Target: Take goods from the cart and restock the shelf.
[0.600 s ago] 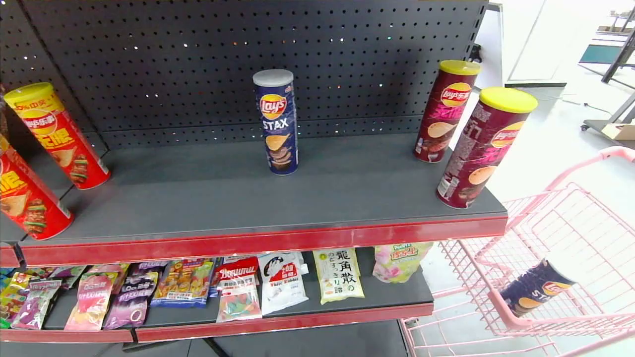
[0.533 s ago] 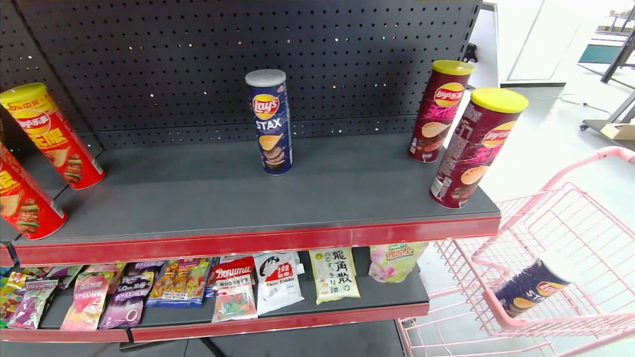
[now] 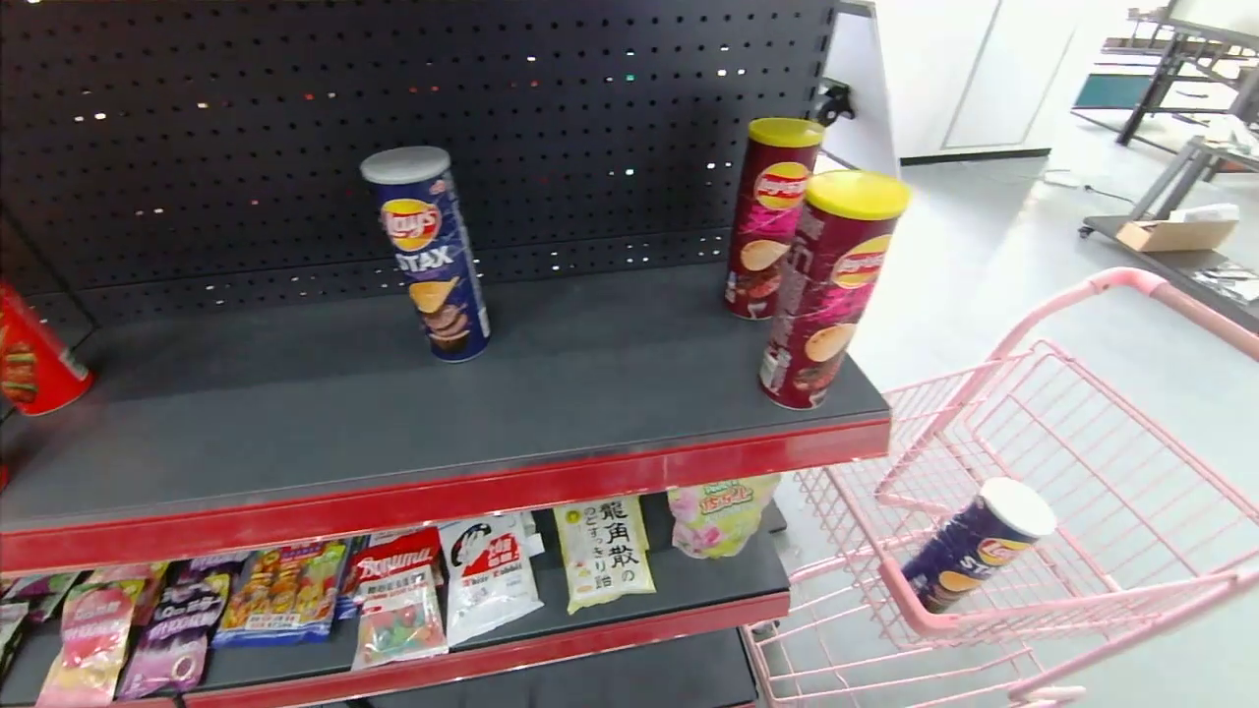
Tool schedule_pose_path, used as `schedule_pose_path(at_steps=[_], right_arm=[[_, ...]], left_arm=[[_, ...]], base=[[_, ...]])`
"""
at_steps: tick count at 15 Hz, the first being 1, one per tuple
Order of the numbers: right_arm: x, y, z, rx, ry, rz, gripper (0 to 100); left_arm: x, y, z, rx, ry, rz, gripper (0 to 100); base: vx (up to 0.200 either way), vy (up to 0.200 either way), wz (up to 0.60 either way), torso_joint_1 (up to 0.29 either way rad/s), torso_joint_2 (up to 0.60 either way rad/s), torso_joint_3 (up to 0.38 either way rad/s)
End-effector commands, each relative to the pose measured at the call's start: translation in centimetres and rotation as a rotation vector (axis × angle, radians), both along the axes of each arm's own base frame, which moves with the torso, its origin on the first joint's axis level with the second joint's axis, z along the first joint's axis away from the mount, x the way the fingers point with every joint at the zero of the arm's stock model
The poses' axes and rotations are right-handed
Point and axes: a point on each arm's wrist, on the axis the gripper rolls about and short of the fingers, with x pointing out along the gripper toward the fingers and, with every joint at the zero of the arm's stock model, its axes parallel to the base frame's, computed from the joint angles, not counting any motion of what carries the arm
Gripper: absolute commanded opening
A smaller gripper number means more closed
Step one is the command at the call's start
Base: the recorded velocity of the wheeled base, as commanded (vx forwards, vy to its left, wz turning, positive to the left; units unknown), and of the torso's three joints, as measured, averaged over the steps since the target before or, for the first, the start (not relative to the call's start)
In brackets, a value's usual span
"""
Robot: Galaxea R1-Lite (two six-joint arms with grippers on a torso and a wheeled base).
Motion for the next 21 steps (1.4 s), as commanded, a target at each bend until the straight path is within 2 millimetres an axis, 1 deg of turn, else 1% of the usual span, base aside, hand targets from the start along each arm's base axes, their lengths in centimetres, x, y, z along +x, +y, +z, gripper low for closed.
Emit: schedule_pose_path(at_steps=[1,4,12,21], right_arm=[[0.00,0.00,0.00,0.001,-0.001,0.000,100],[0.00,0.00,0.00,-0.001,-0.001,0.000,100],[0.00,0.00,0.00,-0.002,-0.001,0.000,100],[0.00,0.00,0.00,-0.001,-0.001,0.000,100]], left_arm=[[0.01,0.00,0.00,-0.001,0.002,0.000,100],[0.01,0.00,0.00,-0.001,0.002,0.000,100],[0.01,0.00,0.00,-0.001,0.002,0.000,100],[0.01,0.00,0.00,-0.002,0.002,0.000,100]], base=[[0.000,0.000,-0.60,0.002,0.01,0.007],[0.000,0.000,-0.60,-0.004,0.00,0.001],[0.000,0.000,0.00,-0.006,0.01,0.009],[0.000,0.000,0.00,-0.145,0.39,0.237]])
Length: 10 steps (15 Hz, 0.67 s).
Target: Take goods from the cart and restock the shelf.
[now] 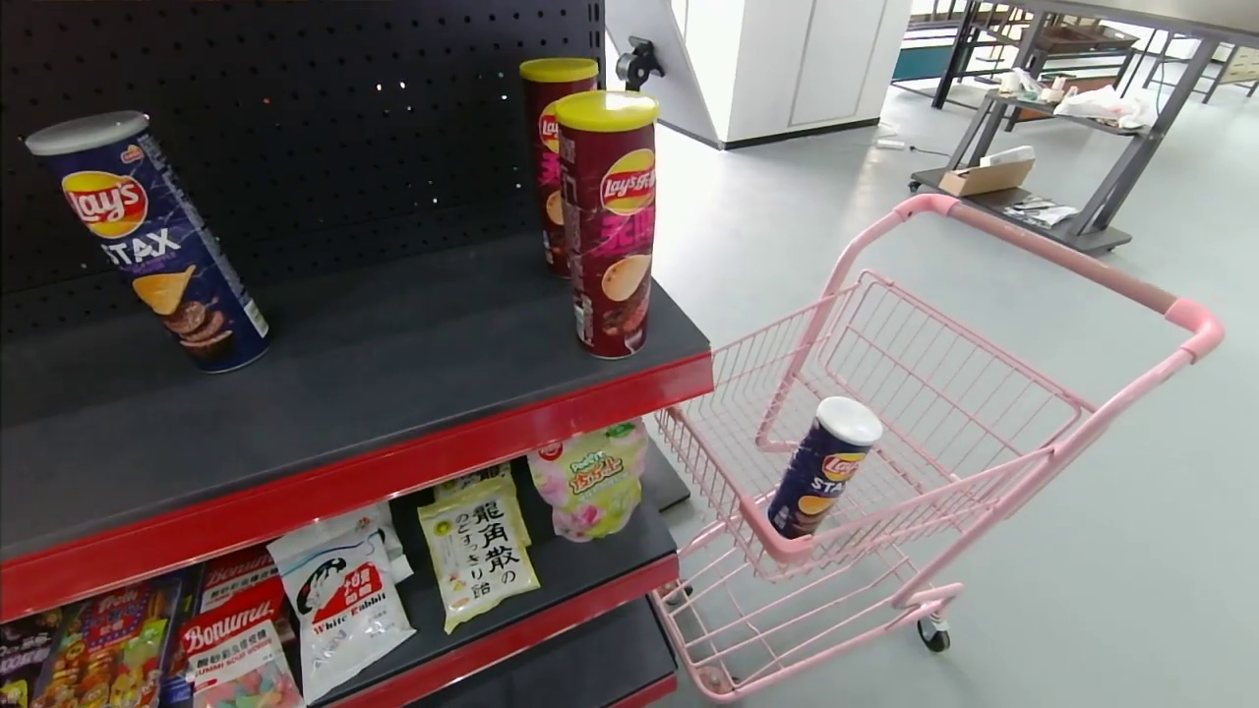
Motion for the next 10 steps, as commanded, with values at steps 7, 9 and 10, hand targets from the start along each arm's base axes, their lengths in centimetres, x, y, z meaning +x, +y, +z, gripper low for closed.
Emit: schedule_pose_path(at_steps=[7,9,10], right_arm=[[0.00,-0.01,0.00,-0.004,0.000,-0.001,100],[0.00,-0.01,0.00,-0.004,0.000,-0.001,100],[0.00,0.00,0.00,-0.002,-0.001,0.000,100]], left_arm=[[0.01,0.00,0.00,0.000,0.001,0.001,100],[0.01,0.00,0.00,0.000,0.001,0.001,100],[0.01,0.00,0.00,0.000,0.001,0.001,100]], base=[[0.000,0.000,0.00,-0.168,0.54,0.364],[0.000,0.000,0.00,-0.132,0.52,0.378],[0.000,0.000,0.00,-0.119,0.50,0.378]])
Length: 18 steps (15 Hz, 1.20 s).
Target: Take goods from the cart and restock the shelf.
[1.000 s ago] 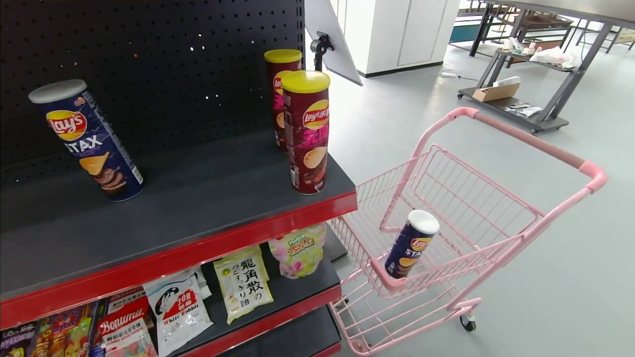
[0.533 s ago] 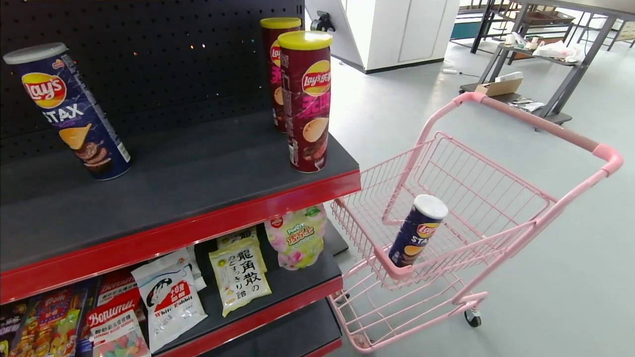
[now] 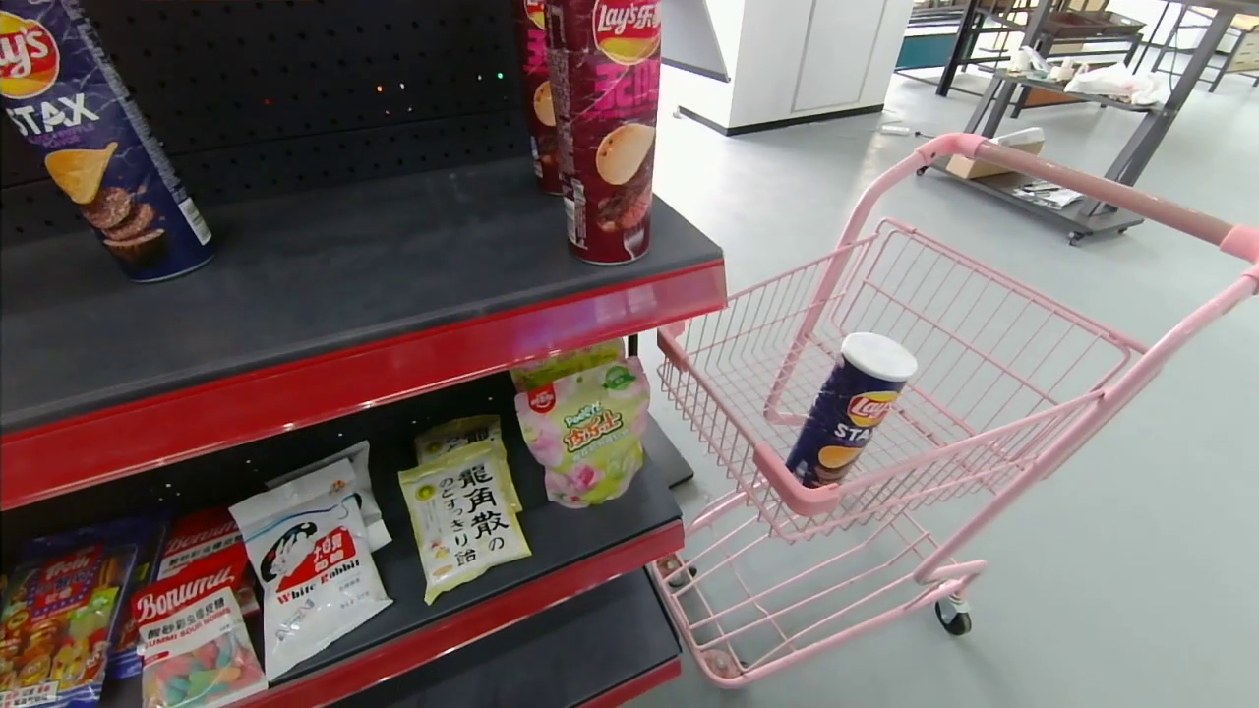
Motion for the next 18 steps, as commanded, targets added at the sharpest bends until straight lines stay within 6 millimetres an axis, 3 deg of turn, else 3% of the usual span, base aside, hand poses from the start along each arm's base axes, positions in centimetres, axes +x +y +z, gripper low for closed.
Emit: schedule_pose_path(at_steps=[1,3,4,5,6,7,8,9,10,12,15,18], right_arm=[[0.0,0.0,0.0,-0.001,0.004,0.002,100],[0.1,0.0,0.1,-0.028,0.006,0.024,100],[-0.2,0.1,1.2,-0.030,-0.025,0.043,100],[0.3,0.1,6.3,0.004,-0.025,0.080,100],[4.0,0.2,13.8,0.147,0.023,0.081,100],[6.4,0.3,17.3,0.196,0.027,0.081,100],[9.3,0.5,19.3,0.190,0.064,0.096,100],[9.3,0.5,19.3,0.190,0.064,0.096,100],[16.3,2.0,18.1,0.151,0.201,0.228,100],[21.0,3.1,15.6,0.123,0.259,0.296,100],[24.5,4.2,11.7,0.108,0.391,0.314,100],[27.5,4.7,9.7,0.108,0.385,0.313,100]], left_arm=[[0.0,0.0,0.0,0.000,-0.001,0.001,100],[0.0,0.0,0.0,0.000,-0.001,0.001,100],[0.0,0.0,0.0,0.000,-0.001,0.001,100],[0.0,0.0,0.0,0.001,0.000,0.001,100],[0.0,0.0,0.0,0.000,-0.001,0.001,100],[0.0,0.0,0.0,0.000,-0.001,0.001,100],[0.0,0.0,0.0,0.001,0.000,0.001,100],[0.0,0.0,0.0,0.001,0.000,0.001,100],[0.0,0.0,0.0,0.001,0.000,0.001,100],[0.0,0.0,0.0,0.001,0.000,0.001,100],[0.0,0.0,0.0,0.001,0.000,0.001,100],[0.0,0.0,0.0,0.000,-0.001,0.001,100]], base=[[0.000,0.000,0.00,-0.076,0.28,0.207],[0.000,0.000,0.00,-0.032,0.12,0.105],[0.000,0.000,0.00,-0.012,0.05,0.041],[0.000,0.000,0.00,0.000,0.00,0.000],[0.000,0.000,0.00,0.000,0.00,0.000],[0.000,0.000,0.00,0.000,0.00,0.000],[0.000,0.000,0.00,0.000,0.00,0.000],[0.000,0.000,0.00,0.000,0.00,0.000],[0.000,0.000,0.00,0.000,0.00,0.000],[0.000,0.000,0.00,0.000,0.00,0.000],[0.000,0.000,0.00,0.000,0.00,0.000],[0.000,0.000,0.00,0.000,0.00,0.000]])
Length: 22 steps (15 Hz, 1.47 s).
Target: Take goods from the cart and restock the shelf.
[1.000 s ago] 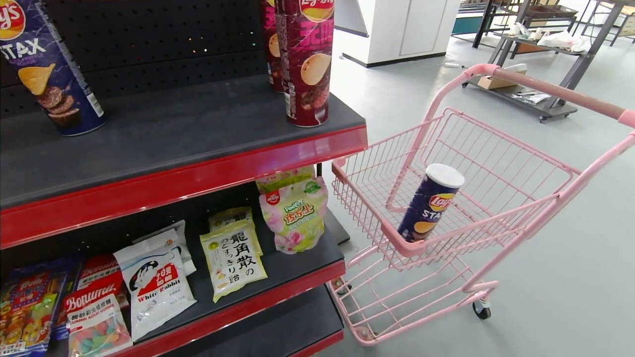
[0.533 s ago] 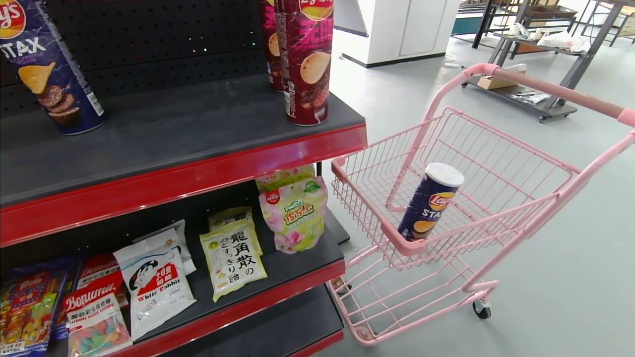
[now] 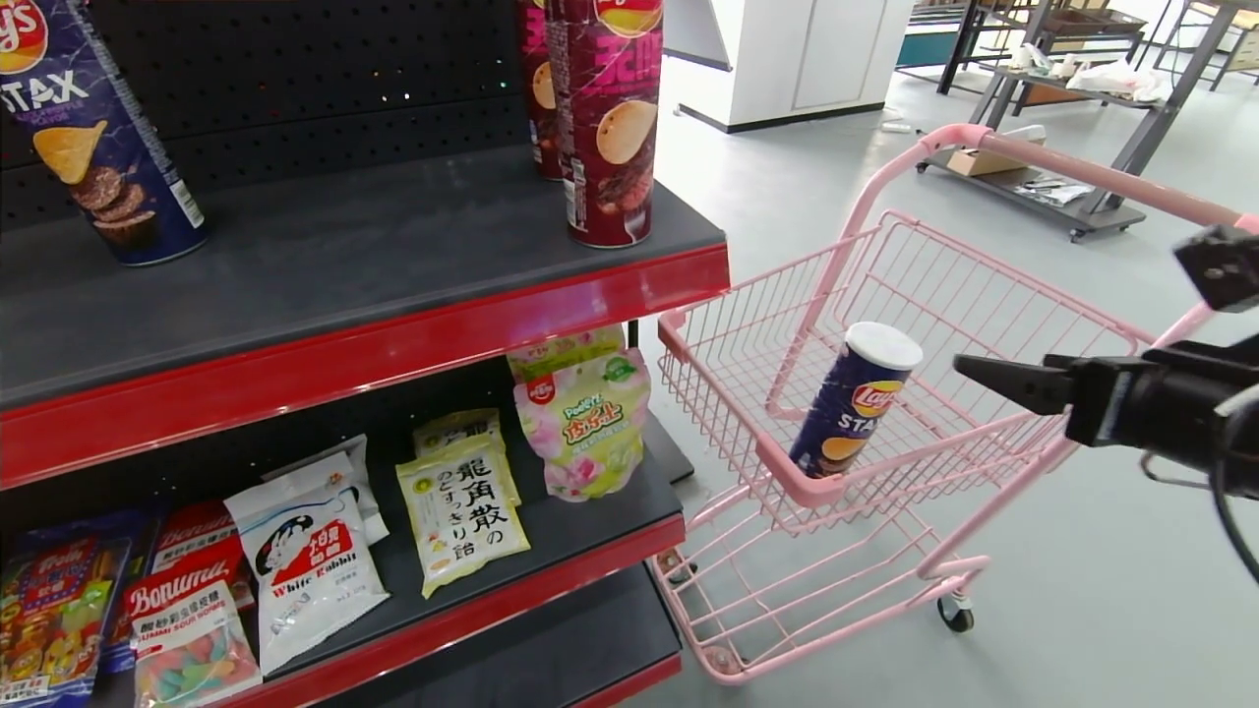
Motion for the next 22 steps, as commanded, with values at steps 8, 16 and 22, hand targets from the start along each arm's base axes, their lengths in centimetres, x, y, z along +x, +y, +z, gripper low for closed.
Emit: schedule_pose_path(at_steps=[8,16,22], right_arm=[[8.8,2.5,-8.3,-0.019,0.146,0.036,100],[12.8,3.2,-9.9,0.036,0.161,0.017,100],[13.0,2.8,-10.2,0.035,0.156,-0.027,0]], left_arm=[[0.0,0.0,0.0,0.000,0.001,0.001,100],[0.0,0.0,0.0,0.000,0.001,0.001,100],[0.0,0.0,0.0,0.000,0.001,0.001,100]], base=[[0.000,0.000,0.00,0.000,0.00,0.000],[0.000,0.000,0.00,0.000,0.00,0.000],[0.000,0.000,0.00,0.000,0.00,0.000]])
